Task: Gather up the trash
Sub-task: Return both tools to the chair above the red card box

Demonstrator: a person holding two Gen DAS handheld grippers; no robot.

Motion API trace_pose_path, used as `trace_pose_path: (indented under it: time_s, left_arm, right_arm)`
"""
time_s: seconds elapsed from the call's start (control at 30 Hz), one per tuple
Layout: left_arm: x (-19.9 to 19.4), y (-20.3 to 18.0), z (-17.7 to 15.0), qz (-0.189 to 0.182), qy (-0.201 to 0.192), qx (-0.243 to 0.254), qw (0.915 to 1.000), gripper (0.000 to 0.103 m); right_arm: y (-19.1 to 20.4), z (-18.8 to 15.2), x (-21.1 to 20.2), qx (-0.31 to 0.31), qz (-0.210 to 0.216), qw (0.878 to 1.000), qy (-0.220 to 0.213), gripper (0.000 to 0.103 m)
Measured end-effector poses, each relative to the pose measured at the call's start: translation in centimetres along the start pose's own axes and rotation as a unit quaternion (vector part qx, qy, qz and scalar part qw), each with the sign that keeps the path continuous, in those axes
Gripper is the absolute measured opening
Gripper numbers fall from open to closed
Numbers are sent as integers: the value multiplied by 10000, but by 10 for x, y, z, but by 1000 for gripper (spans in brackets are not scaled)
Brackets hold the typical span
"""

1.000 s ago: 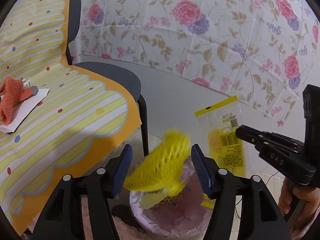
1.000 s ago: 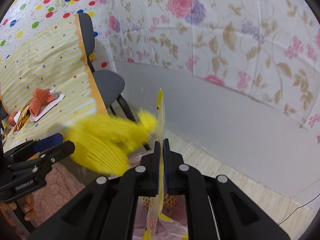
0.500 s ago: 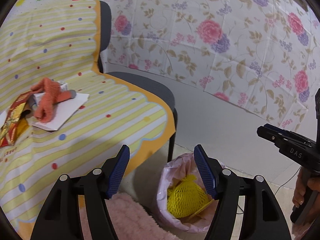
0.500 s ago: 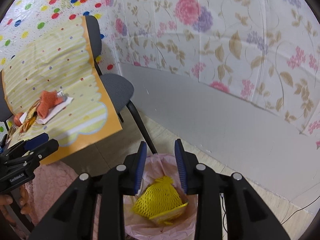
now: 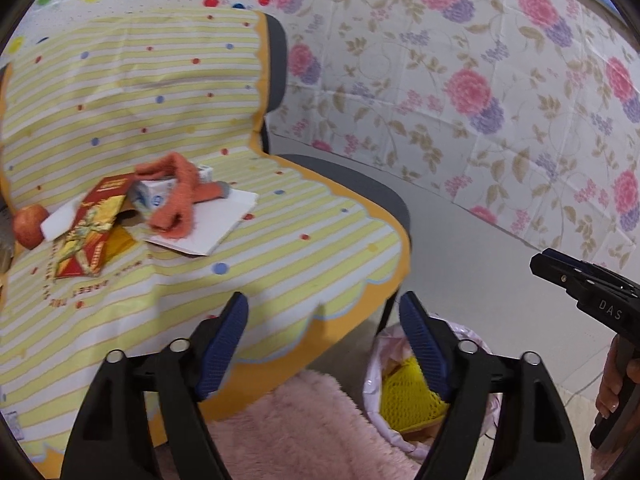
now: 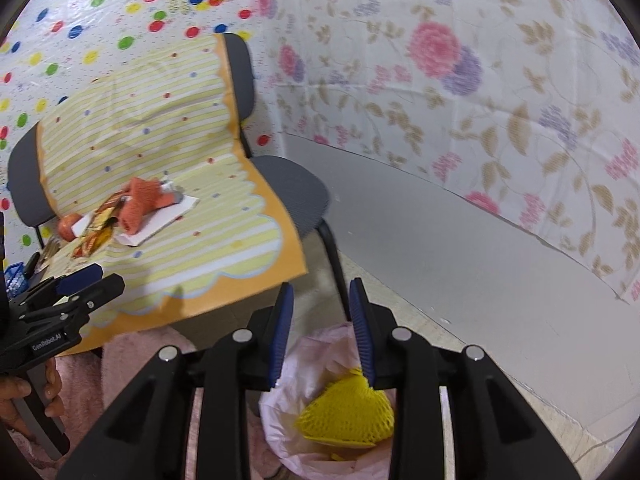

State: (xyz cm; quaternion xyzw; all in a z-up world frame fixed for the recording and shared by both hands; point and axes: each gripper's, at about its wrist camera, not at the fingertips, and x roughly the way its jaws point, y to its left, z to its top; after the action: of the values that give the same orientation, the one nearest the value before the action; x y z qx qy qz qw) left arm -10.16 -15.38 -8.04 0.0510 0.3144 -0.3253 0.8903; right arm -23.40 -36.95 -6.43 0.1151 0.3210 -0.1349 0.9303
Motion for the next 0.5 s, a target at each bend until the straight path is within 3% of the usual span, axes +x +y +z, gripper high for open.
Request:
trace_pose_path:
  time_s: [0.3,0.37,0.5]
  left_arm:
    - [-20,57,8,723,-102,-317,9968,79]
    - [-25,72,10,937,-121,-398,9947,86]
    - [-37,101,16,1268,-188,-608,9899,87]
  right_arm:
    - [61,34,24,-512,657,9965,-91,34]
    - [76,41,30,-621,798,9948,-103,34]
    - [105,53,43,-812,1057,9910,-109,36]
